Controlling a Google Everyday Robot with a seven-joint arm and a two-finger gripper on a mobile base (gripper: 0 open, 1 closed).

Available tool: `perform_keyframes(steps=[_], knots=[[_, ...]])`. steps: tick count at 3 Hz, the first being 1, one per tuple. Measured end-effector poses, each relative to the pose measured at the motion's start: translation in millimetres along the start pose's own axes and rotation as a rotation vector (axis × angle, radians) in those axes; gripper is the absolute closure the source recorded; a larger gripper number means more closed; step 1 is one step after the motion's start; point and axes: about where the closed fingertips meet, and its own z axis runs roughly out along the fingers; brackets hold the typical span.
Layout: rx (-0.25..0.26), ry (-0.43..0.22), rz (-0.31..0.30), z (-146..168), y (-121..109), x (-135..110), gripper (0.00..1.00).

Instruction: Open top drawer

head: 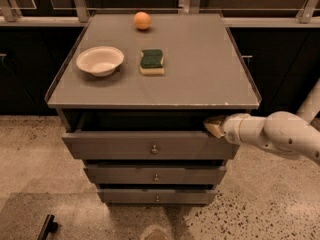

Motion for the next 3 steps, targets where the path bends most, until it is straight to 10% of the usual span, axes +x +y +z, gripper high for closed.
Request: perform_keyframes(steps=[3], knots=[[-0.127,0.002,-0.052,14,24,7,1.0]])
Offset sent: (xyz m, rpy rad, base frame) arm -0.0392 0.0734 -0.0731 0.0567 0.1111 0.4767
